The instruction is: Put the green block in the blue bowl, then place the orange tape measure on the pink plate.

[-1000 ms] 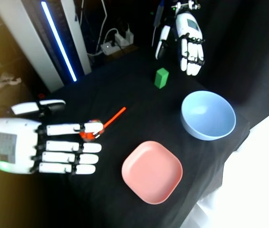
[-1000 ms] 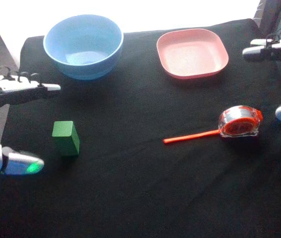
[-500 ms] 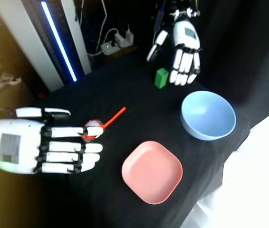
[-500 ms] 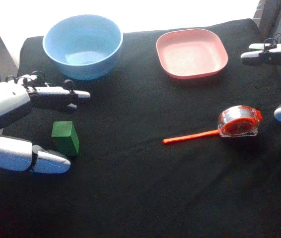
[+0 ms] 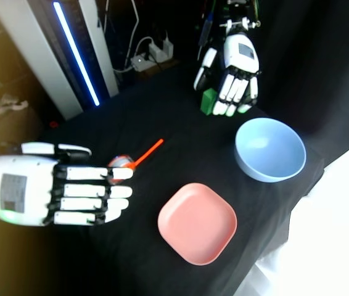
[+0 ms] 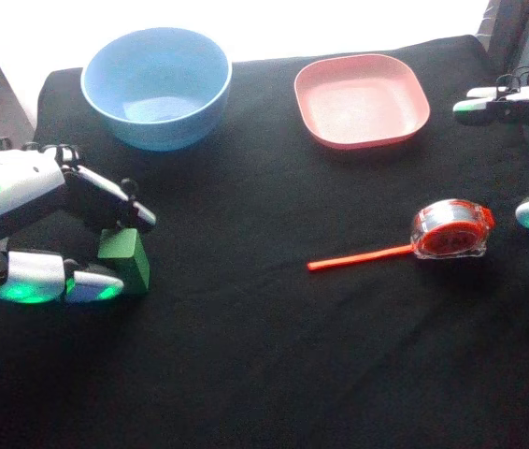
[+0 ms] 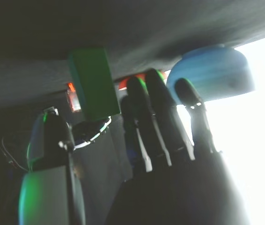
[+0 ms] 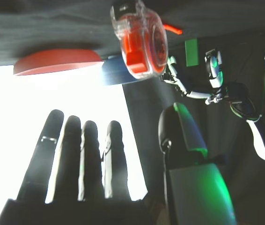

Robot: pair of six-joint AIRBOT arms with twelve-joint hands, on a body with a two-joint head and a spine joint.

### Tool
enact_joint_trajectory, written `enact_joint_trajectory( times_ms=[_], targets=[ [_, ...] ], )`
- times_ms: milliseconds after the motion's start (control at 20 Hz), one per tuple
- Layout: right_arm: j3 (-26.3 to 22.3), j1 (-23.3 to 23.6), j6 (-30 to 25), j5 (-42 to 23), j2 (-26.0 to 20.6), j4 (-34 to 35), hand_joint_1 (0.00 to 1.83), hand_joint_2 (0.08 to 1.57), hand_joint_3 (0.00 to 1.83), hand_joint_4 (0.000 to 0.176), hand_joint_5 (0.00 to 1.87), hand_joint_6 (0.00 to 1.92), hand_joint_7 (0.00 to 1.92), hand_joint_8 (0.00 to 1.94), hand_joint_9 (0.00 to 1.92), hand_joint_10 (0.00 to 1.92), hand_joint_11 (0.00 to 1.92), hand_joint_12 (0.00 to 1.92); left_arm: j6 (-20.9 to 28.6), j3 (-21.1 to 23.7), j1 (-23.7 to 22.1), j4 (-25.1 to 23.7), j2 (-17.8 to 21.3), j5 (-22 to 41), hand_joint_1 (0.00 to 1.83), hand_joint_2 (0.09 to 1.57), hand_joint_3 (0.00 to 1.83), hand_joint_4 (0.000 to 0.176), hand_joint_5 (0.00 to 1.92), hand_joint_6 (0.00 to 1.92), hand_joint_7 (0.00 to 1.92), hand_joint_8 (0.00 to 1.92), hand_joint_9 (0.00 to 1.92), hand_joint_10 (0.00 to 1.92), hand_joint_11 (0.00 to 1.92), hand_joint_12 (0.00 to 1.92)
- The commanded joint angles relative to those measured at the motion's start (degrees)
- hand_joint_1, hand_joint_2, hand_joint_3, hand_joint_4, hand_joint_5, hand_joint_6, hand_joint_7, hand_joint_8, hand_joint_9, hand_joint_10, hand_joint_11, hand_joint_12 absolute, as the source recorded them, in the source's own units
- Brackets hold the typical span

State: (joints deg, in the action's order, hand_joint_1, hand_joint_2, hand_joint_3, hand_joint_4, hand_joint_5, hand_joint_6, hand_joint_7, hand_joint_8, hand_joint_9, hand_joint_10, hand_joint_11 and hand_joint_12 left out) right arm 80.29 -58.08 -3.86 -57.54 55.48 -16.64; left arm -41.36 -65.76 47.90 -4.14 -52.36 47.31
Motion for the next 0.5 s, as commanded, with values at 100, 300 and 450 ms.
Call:
enact_joint_trajectory(
  times_ms=[100, 300, 450],
  targets=[
    [0.3, 0.7, -0.5, -6.0, 0.3, 2.7, 0.87, 1.13, 0.0, 0.044, 0.37, 0.0, 0.24, 0.0, 0.26, 0.01, 0.0, 0.84, 0.3, -0.7, -1.3, 1.3, -0.8, 5.5, 1.23, 1.12, 0.0, 0.0, 0.87, 1.02, 1.08, 0.93, 1.11, 0.03, 0.41, 1.3],
    [0.3, 0.7, -0.5, -6.0, 0.6, 2.8, 0.9, 1.12, 0.0, 0.042, 0.37, 0.01, 0.25, 0.0, 0.26, 0.0, 0.0, 0.83, 0.3, -1.0, -1.5, 2.0, -1.2, 6.4, 1.23, 1.12, 0.0, 0.0, 0.94, 0.96, 1.04, 0.98, 1.21, 0.08, 0.63, 1.29],
    [0.3, 0.7, -0.5, -6.0, 0.6, 2.8, 0.88, 1.12, 0.0, 0.051, 0.37, 0.0, 0.26, 0.0, 0.27, 0.01, 0.0, 0.83, 0.4, -1.1, -1.8, 2.0, -1.2, 6.5, 1.23, 1.11, 0.0, 0.0, 0.95, 0.93, 1.04, 0.99, 1.22, 0.09, 0.59, 1.34]
  ],
)
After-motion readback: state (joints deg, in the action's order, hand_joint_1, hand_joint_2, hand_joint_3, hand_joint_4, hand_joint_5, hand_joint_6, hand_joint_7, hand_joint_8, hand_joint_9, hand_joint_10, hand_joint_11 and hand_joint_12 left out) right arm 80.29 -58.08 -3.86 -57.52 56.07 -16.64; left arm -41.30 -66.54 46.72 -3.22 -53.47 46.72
